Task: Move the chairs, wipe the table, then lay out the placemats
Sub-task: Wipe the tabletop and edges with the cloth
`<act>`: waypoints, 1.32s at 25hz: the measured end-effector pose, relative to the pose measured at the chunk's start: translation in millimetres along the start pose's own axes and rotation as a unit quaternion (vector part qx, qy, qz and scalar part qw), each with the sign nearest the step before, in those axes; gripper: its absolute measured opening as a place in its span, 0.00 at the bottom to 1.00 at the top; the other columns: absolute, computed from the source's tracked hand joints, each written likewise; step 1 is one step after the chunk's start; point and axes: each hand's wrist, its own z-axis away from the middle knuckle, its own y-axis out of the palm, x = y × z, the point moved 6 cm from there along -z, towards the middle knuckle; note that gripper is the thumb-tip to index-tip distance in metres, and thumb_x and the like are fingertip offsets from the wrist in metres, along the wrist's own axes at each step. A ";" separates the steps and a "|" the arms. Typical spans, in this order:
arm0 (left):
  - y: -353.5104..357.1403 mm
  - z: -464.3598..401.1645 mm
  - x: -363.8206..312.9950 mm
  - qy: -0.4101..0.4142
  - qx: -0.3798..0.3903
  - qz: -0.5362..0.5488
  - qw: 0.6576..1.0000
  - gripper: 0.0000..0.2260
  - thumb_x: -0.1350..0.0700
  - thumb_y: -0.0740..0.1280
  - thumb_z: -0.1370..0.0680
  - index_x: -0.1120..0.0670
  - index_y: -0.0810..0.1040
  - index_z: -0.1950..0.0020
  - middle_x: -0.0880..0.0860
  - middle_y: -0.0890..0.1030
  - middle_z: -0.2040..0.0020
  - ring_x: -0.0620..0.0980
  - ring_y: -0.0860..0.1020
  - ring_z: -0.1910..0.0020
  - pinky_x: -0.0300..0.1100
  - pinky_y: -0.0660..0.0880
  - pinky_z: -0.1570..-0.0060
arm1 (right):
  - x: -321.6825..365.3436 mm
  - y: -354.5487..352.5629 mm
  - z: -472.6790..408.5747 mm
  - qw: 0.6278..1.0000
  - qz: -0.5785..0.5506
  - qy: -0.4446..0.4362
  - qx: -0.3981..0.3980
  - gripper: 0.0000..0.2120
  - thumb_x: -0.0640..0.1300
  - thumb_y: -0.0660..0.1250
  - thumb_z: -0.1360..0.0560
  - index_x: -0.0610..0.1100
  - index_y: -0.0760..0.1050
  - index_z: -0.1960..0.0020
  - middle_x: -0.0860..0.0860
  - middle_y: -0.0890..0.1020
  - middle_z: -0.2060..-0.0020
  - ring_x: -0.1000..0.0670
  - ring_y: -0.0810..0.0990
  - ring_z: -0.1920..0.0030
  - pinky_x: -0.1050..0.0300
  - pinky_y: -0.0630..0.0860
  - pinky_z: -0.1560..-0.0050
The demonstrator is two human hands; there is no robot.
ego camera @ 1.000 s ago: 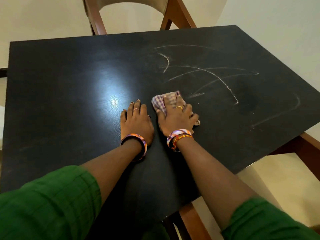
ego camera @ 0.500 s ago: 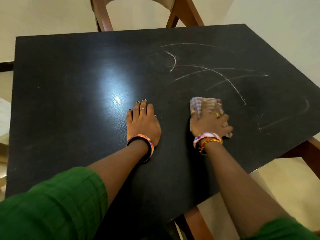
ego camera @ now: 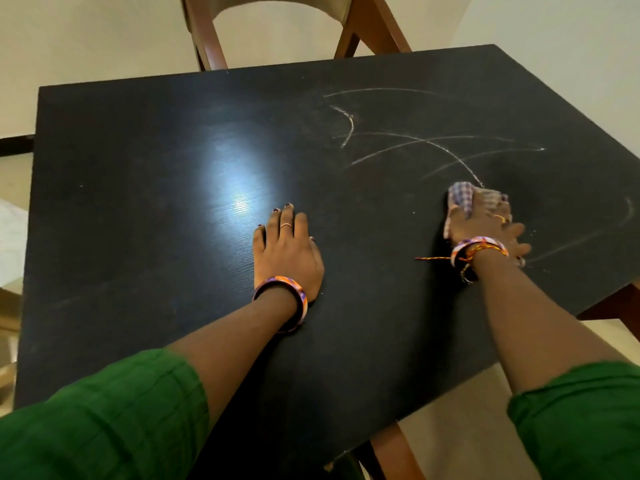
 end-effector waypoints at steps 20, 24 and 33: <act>-13.8 -55.6 25.1 0.070 0.014 -0.052 0.996 0.19 0.46 0.55 0.21 0.49 0.65 0.32 0.52 0.60 0.25 0.54 0.56 0.25 0.51 0.52 0.30 | 43.6 13.0 -31.8 0.993 0.072 0.081 0.042 0.28 0.65 0.49 0.23 0.58 0.56 0.26 0.48 0.57 0.24 0.37 0.56 0.28 0.36 0.55 0.31; -12.3 -111.6 30.5 0.043 0.005 -0.045 0.998 0.18 0.47 0.56 0.21 0.51 0.67 0.33 0.54 0.61 0.25 0.54 0.57 0.26 0.52 0.54 0.32 | 119.8 56.1 -6.4 0.992 0.092 -0.039 0.075 0.29 0.61 0.52 0.24 0.56 0.53 0.25 0.48 0.52 0.23 0.35 0.53 0.28 0.35 0.55 0.35; -8.5 -127.8 26.6 0.021 0.001 -0.039 0.999 0.23 0.47 0.51 0.20 0.52 0.59 0.26 0.52 0.55 0.22 0.52 0.52 0.23 0.52 0.51 0.27 | 64.5 29.9 -60.4 0.990 0.126 0.045 0.043 0.27 0.63 0.48 0.23 0.59 0.52 0.25 0.51 0.52 0.23 0.38 0.55 0.27 0.36 0.53 0.31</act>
